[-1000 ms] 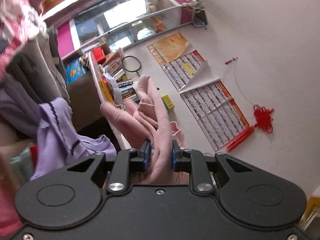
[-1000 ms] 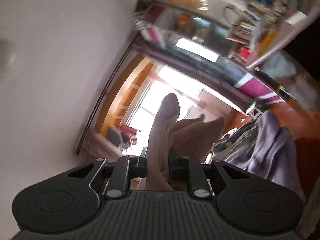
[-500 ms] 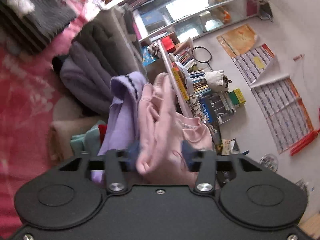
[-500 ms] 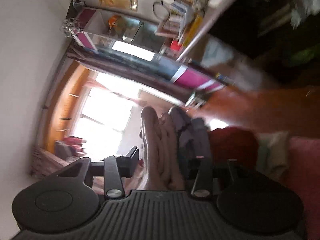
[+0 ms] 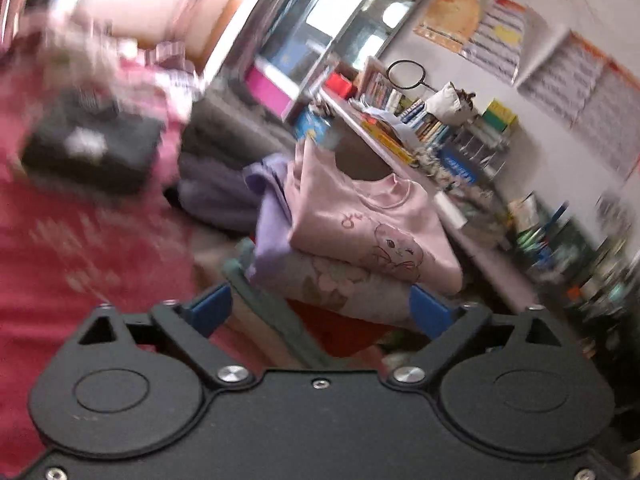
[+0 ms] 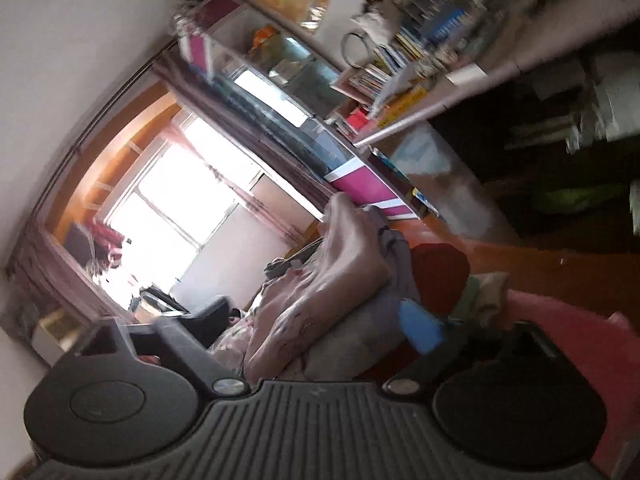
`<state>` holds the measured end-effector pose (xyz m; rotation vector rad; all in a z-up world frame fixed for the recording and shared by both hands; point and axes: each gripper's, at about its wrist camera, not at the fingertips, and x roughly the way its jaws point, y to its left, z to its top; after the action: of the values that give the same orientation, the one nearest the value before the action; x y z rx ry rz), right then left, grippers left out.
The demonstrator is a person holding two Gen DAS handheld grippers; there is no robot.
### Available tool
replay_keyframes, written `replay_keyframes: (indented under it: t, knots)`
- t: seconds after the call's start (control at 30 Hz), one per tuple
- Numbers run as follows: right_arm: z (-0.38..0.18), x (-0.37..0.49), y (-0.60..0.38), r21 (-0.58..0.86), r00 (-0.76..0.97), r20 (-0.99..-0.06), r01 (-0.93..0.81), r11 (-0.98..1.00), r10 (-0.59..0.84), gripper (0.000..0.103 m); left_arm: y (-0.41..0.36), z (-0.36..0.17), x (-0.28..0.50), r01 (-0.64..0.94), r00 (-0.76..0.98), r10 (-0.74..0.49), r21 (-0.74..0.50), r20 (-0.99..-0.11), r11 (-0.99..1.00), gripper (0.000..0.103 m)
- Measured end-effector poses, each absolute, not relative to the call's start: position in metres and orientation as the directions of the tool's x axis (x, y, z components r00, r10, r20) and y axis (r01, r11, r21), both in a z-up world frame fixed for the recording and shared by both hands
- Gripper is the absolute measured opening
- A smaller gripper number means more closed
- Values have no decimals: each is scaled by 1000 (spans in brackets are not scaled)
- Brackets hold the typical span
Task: Fold clothes
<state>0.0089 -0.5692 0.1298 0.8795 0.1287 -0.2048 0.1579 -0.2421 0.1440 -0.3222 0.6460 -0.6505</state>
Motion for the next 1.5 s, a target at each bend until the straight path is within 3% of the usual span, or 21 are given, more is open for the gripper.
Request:
replay_keyframes:
  t: [0.1,0.3,0.6,0.93,1.5]
  knots:
    - [154,-6,-550,685,966,-227,249,685,-125,103,-244,160,140,468,659,-595,-368,-460,804,103]
    - [185,-13,-518,507,924,-344,333,795,-168,103,-245,186,113,567,665,-604,-229,-440,791,103]
    - [206,-29,-485,353,862,-440,423,835,-251,103,-248,197,96,560,705,-552,-127,-445,818,103]
    - [219,-32,-466,264,852,-446,419,869,-276,103,-250,199,84,584,690,-563,-109,-454,804,103]
    - [221,-38,-454,253,845,-461,418,872,-271,103,-240,194,82,572,677,-568,-151,-468,806,103]
